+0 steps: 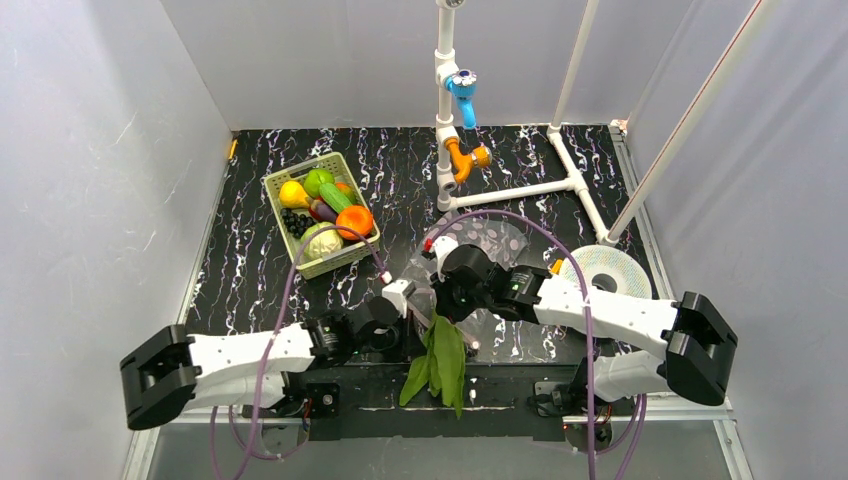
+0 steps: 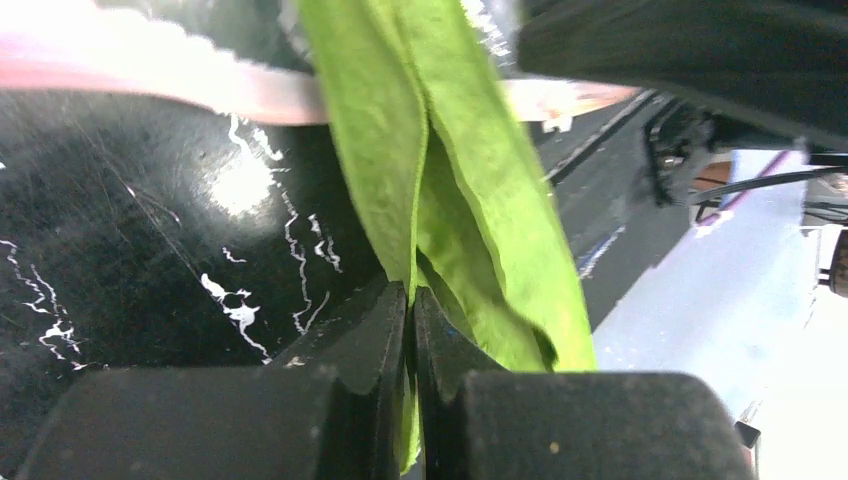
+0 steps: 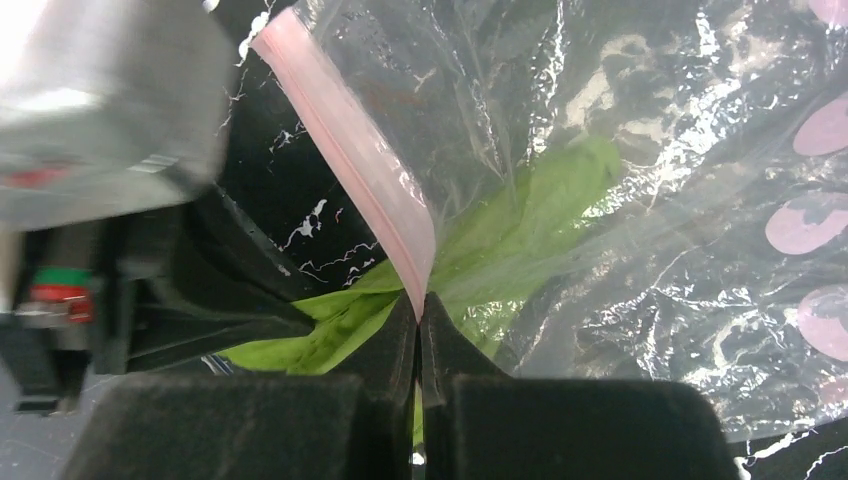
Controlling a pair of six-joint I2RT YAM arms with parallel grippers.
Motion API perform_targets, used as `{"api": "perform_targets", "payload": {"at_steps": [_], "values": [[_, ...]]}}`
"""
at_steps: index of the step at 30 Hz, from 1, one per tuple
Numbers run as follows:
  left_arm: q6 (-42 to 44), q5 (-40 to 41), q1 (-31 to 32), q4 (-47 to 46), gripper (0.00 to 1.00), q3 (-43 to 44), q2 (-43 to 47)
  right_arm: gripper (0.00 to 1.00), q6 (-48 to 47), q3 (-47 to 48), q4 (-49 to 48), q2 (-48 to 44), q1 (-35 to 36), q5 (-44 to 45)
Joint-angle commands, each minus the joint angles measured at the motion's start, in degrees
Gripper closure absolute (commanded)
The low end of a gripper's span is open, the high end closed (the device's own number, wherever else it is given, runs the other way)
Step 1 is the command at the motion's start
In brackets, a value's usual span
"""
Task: Place the food in the zip-top bag and seal the zipper
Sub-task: Place the fake vegetable in the zipper food storage bag.
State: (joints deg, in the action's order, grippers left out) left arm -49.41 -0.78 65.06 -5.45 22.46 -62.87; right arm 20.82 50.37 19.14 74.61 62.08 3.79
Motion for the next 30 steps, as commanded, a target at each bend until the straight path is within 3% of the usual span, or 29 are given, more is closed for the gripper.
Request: {"api": "perform_targets", "payload": {"at_steps": [1, 6, 18, 24, 29, 30], "values": [[4.93, 5.30, 0.16, 2.42, 1.00, 0.53, 9.30, 0.99, 0.19, 0.08, -1.60, -2.69, 0.01, -1.26], [9.63, 9.33, 0.16, 2.15, 1.00, -0.12, 15.45, 0.99, 0.81, 0.14, -2.54, -4.34, -0.03, -3.31], [20.99, 11.02, -3.78, 11.66, 1.00, 12.51, 8.82, 0.99, 3.00, 1.39, -4.77, -4.21, -0.03, -8.89], [16.85, -1.45, -12.24, 7.04, 1.00, 11.03, 7.31, 0.99, 4.90, 0.70, -6.64, -4.15, -0.03, -10.96], [16.67, -4.33, -12.72, 8.15, 1.00, 12.78, 6.23, 0.99, 7.28, 0.67, -8.76, -3.89, -0.03, -11.39], [16.63, -4.70, -12.81, 8.74, 0.96, 12.85, 6.77, 0.99, 7.64, 0.59, -8.84, -3.94, -0.03, -10.70]]}}
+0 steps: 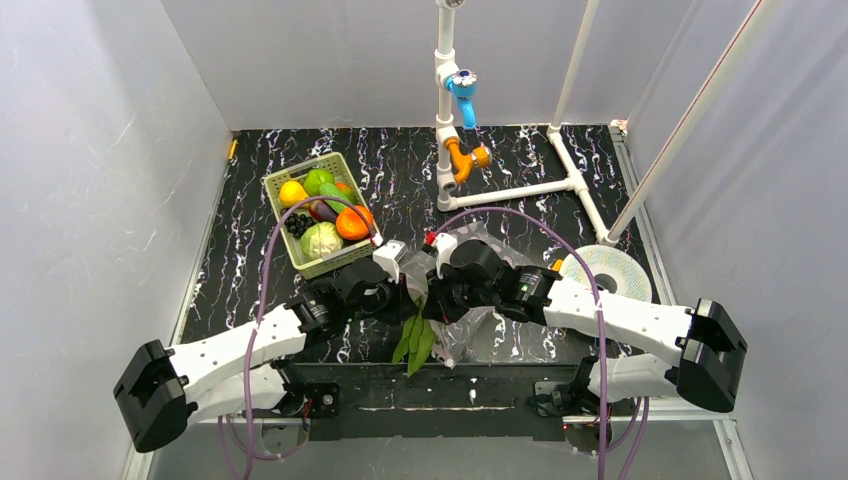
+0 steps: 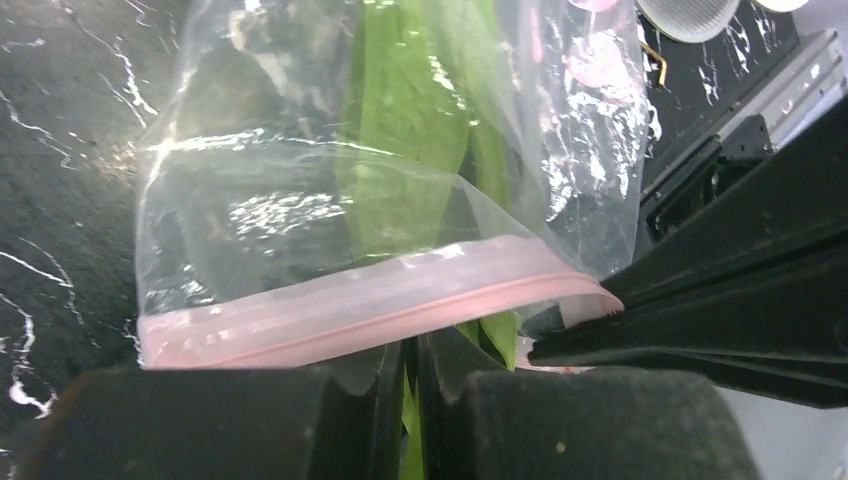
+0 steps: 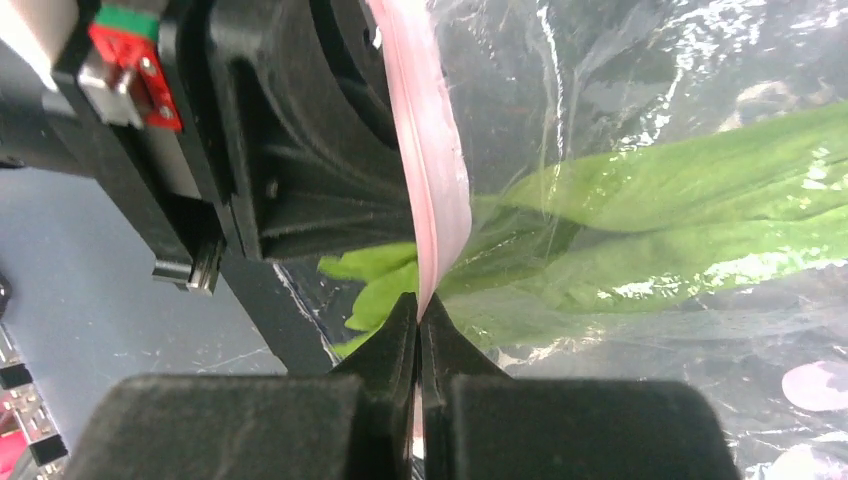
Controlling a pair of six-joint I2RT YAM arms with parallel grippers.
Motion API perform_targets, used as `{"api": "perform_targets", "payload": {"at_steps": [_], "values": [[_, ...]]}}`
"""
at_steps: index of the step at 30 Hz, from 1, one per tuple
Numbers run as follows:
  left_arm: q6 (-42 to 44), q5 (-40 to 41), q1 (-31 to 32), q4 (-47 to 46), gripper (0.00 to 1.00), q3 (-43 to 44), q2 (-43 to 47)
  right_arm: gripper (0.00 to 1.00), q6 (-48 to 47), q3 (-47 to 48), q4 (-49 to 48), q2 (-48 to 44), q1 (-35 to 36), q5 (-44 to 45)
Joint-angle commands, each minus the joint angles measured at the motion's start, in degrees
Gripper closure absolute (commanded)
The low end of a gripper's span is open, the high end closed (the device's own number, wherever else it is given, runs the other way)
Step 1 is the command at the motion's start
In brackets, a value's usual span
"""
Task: Place the food in the zip-top bag and seal the zipper
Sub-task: Place the fake vegetable in the zipper food storage bag.
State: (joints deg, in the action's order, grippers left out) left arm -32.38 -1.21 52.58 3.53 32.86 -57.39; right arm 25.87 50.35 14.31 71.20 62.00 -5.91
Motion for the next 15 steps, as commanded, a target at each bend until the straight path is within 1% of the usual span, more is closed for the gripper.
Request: {"api": "perform_targets", "payload": {"at_steps": [1, 2, 5, 6, 9, 12, 13, 15], "values": [[-0.67, -4.77, -0.39, 0.78, 0.90, 2.53, 2.03, 0.99, 2.94, 0.63, -4.02, -0.61, 0.05, -0.02], [-0.85, -5.34, -0.45, 2.64, 0.81, 2.68, 2.96, 0.99, 3.22, 0.63, -3.98, -0.74, 0.02, 0.90], [-1.63, -6.24, -0.45, 8.97, 0.61, 2.80, 6.86, 0.99, 3.98, 0.95, -3.42, -1.04, -0.20, 2.88], [-2.24, -6.18, -0.40, 11.10, 0.55, 2.38, 9.61, 0.99, 4.36, 1.10, -3.36, -1.06, -0.29, 3.29], [-4.72, -6.99, -0.38, 15.31, 0.41, 0.22, 16.52, 0.99, 5.81, 1.83, -3.02, -0.83, -0.40, 4.50], [-7.91, -9.13, -0.46, 16.84, 0.31, -2.28, 22.52, 0.99, 7.45, 3.11, -2.71, -0.32, -0.47, 4.88], [-8.86, -9.71, -0.45, 17.22, 0.30, -2.88, 23.85, 0.99, 7.71, 3.59, -2.83, -0.35, -0.47, 4.59], [-10.26, -8.99, -0.44, 19.42, 0.29, -3.05, 25.70, 0.99, 8.03, 4.44, -3.45, -0.64, -0.48, 3.74]]}}
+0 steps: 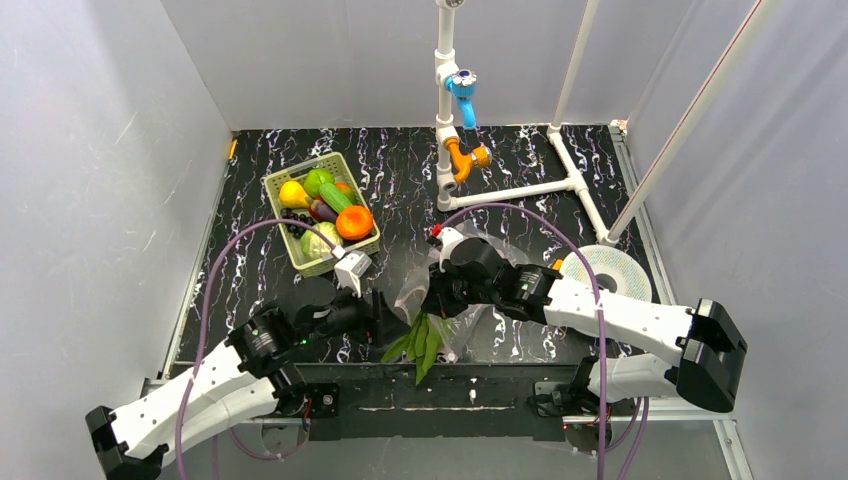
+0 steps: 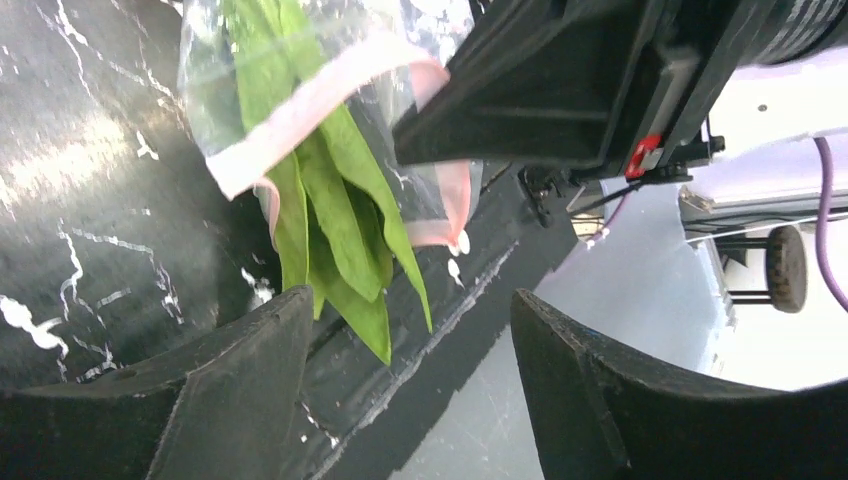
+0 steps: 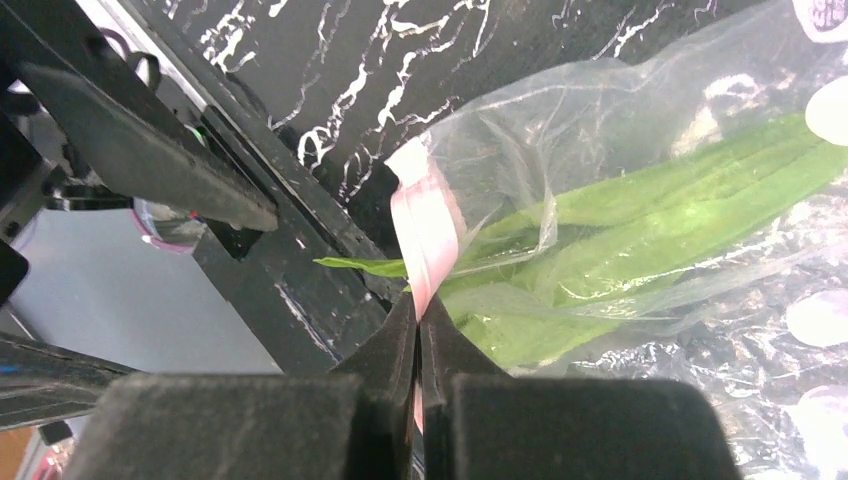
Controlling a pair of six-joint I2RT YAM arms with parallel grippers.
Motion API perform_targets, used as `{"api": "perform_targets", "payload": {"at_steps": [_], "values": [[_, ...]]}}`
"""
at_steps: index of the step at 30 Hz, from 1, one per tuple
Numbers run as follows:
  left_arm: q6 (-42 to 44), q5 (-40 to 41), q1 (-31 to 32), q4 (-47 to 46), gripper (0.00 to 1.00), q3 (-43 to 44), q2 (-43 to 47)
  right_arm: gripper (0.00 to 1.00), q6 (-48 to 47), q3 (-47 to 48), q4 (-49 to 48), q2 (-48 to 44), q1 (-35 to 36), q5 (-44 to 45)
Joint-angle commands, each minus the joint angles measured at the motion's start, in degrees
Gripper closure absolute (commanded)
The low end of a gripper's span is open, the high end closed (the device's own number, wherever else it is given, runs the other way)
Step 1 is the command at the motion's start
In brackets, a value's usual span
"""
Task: Place the food in the zip-top bag and seal the zipper
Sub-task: Place the fake vegetable in the zipper food storage bag, then adjust the zipper food storage bag at the center of the board.
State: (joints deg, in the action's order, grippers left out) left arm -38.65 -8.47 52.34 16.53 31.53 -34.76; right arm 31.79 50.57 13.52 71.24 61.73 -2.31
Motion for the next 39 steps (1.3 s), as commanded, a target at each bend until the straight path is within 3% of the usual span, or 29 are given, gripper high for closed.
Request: {"api": "perform_targets", "payload": {"at_steps": [1, 6, 10, 17, 23, 26, 30, 33, 34, 39], "values": [[-4.60, -0.54, -0.22, 7.88, 0.29, -1.36, 3.92, 0.99, 2.13, 4.65, -2.97, -0.93, -0.21, -0.24], [-4.45, 10.95, -0.17, 12.72, 0.29, 0.78, 7.39, 0.99, 2.06, 7.73, -2.04, -1.96, -0.31, -1.91], [-3.69, 18.09, -0.15, 10.18, 0.40, 1.71, 6.58, 0.99, 2.42, 7.99, -1.92, -2.61, -0.30, -2.75], [-0.87, 20.74, -0.21, 1.05, 0.39, 1.98, 1.00, 0.99, 3.32, 7.42, -2.44, -4.13, -0.30, -4.41], [-0.29, 12.73, -0.17, -5.41, 0.36, 1.69, -4.35, 0.99, 3.61, 7.24, -2.85, -4.53, -0.30, -4.79], [-0.70, 14.29, -0.21, -6.00, 0.50, 1.04, -5.02, 0.99, 3.63, 7.26, -3.25, -4.44, -0.30, -5.22], [0.62, 18.92, -0.22, -4.86, 0.76, 2.29, -5.52, 0.99, 3.44, 7.63, -2.53, -4.46, -0.30, -5.60], [3.22, 20.51, -0.20, -2.60, 0.88, 6.00, -7.29, 0.99, 3.11, 7.41, -1.89, -5.84, -0.30, -5.25], [4.27, 20.65, -0.22, -1.59, 0.98, 7.66, -8.12, 0.99, 2.96, 7.31, -1.56, -6.48, -0.30, -5.05], [7.23, 17.50, -0.21, 3.22, 1.00, 18.34, -10.76, 0.99, 1.64, 7.77, 2.26, -10.73, -0.54, -0.84]]}}
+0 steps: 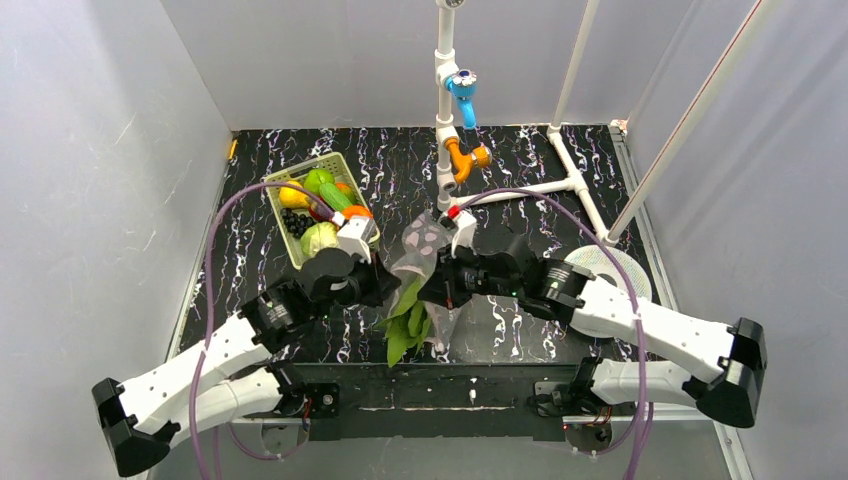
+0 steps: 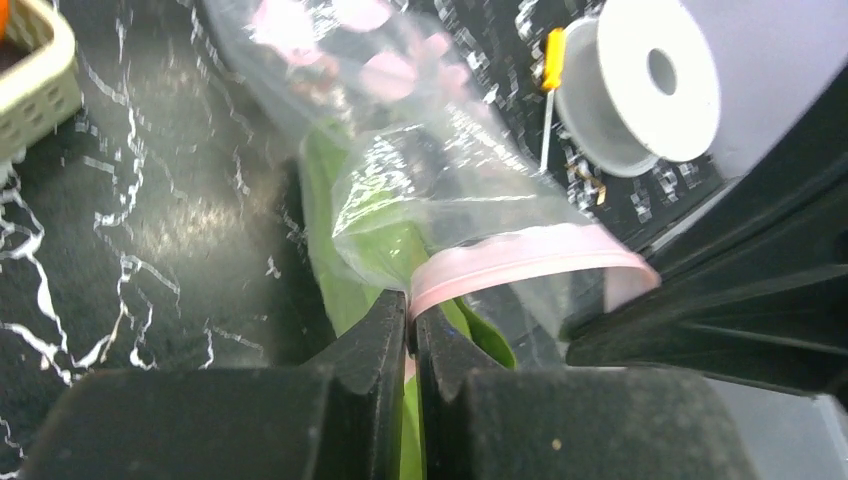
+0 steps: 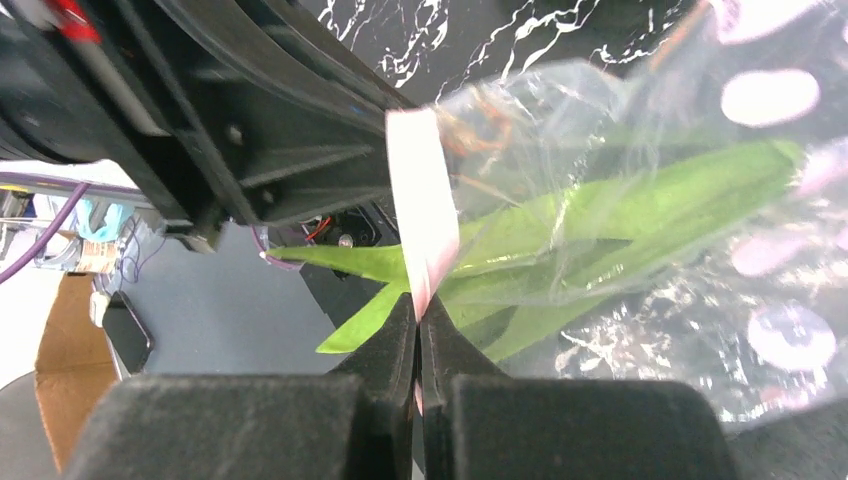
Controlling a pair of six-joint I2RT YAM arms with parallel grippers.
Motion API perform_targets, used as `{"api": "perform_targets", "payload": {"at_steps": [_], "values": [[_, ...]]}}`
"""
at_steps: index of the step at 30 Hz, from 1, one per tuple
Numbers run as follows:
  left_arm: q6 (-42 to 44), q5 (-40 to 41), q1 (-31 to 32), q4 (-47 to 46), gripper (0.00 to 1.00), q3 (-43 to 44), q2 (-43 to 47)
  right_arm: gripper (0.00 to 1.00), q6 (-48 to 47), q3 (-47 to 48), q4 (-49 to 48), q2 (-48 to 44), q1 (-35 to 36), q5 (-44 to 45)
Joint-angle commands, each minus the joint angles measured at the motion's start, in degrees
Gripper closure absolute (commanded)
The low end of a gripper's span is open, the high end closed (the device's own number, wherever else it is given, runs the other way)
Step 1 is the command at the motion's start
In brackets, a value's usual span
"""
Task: Place the food in the zip-top bag and seal the zipper
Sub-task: Adjust the zipper food storage bag at the center of the board.
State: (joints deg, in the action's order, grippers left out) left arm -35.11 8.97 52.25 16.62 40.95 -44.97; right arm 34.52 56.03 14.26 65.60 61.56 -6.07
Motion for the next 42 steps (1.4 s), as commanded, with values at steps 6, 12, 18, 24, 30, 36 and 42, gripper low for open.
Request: {"api": "perform_targets", "payload": {"at_steps": [6, 12, 18, 24, 30, 36, 42], "values": [[4.16, -7.03, -0.05, 11.46, 1.00, 27.28, -6.13, 0.99, -1.69, 1.96, 4.95, -10.12, -4.26, 4.88], [4.68, -8.97, -0.11, 12.87, 1.00, 31.00, -9.06, 0.99, -2.23, 3.33, 5.29, -11.98, -4.61, 4.46], [3.74, -11.31, -0.07, 11.59, 1.00, 31.91, -9.59, 0.99, -3.38, 3.34, 7.52, -13.09, -4.61, 7.23], [4.43, -7.29, -0.13, 10.06, 1.00, 36.33, -10.25, 0.99, -7.06, 8.26, 14.69, -16.15, -4.60, 14.28], [1.85, -14.40, -0.16, 7.88, 1.00, 37.54, -17.71, 0.99, -10.09, 12.17, 19.67, -20.01, -4.60, 19.84], [1.77, -17.25, -0.82, 8.36, 0.84, 36.43, -23.78, 0.99, -9.79, 10.40, 24.24, -21.35, -4.60, 24.20], [11.35, -12.40, -9.98, 21.26, 0.13, 31.04, -10.29, 0.99, -7.14, 4.03, 14.48, -18.87, -4.60, 16.30]]}}
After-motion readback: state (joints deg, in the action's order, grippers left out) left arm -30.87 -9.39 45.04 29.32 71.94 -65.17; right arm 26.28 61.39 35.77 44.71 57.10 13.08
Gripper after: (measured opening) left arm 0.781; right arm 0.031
